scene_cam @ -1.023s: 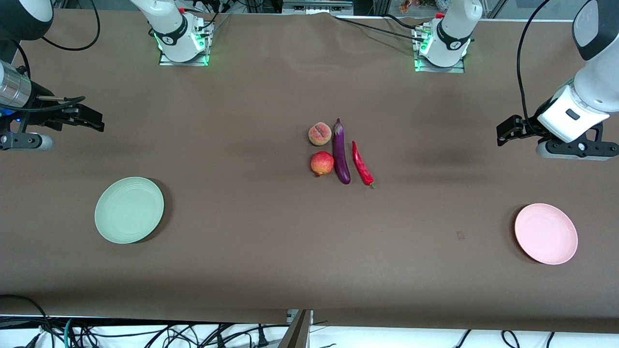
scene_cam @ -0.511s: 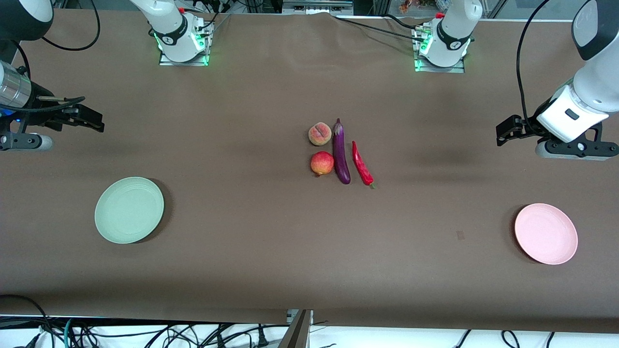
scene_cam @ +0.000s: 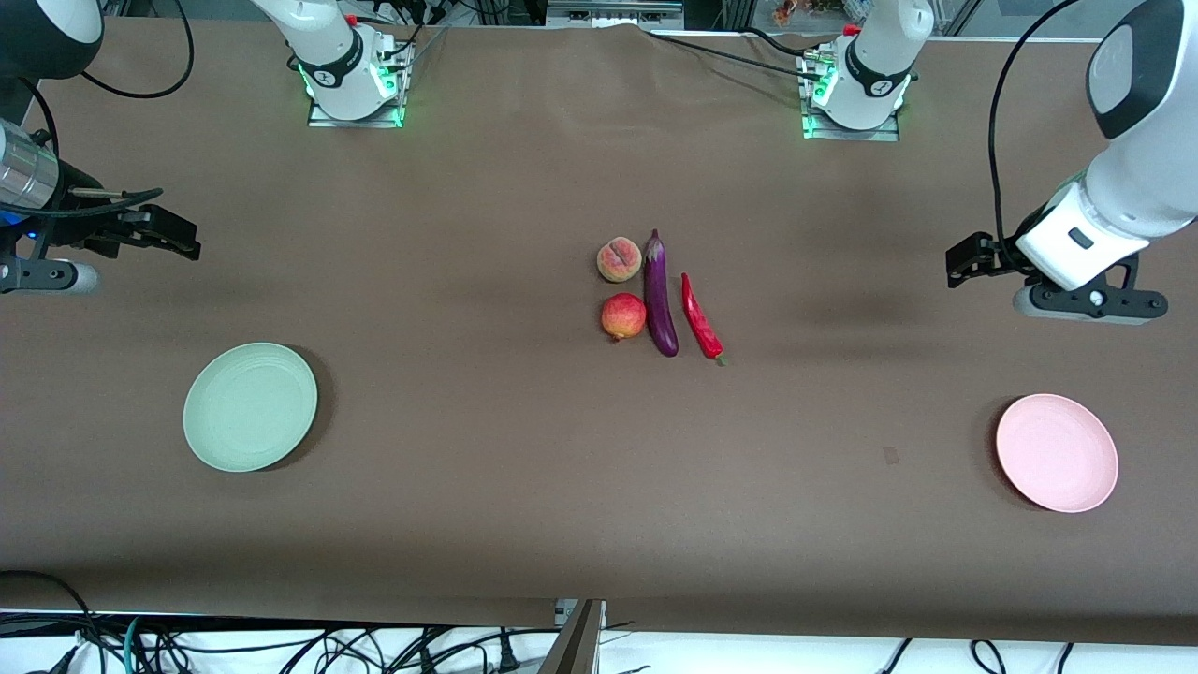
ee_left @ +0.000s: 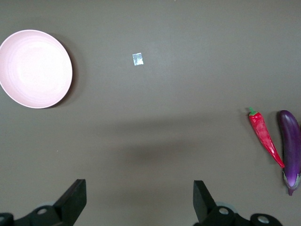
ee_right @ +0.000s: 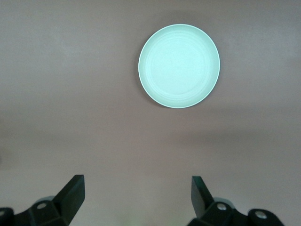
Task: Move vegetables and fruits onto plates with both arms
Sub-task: 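Grasp the red chili with the left gripper while the right gripper reaches the peach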
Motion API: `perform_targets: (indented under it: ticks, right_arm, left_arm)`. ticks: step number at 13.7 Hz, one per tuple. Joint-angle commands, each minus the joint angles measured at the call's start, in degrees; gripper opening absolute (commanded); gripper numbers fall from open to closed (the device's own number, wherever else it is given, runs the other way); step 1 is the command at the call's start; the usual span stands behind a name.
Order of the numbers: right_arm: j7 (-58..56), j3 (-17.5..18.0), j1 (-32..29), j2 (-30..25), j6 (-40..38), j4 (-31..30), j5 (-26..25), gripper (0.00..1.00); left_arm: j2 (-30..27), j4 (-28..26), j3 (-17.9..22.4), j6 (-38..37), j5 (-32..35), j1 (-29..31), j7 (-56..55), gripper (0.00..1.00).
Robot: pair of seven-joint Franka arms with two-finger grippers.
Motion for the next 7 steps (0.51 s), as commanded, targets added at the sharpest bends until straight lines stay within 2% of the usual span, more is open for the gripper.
perform_targets:
  ticks: [1, 3, 7]
  right_arm:
    - [0.1, 0.0, -0.4, 0.9, 0.1, 1.1, 1.0, 1.0]
    - [0.1, 0.1, -0.4, 2.2, 0.1, 1.1, 1.0, 1.0]
    - [0.4, 0.5, 1.8, 3.7, 0.6, 1.1, 1.1, 1.0]
  left_arm:
    - [2.6, 3.1, 0.0, -2.7, -2.7, -1.1, -0.2, 1.0]
    - [3.9, 3.7, -0.4, -2.5, -4.5, -2.7, -8.3, 1.0]
    - [8.5, 3.7, -0.4, -0.2, -4.7, -10.2, -21.2, 1.0]
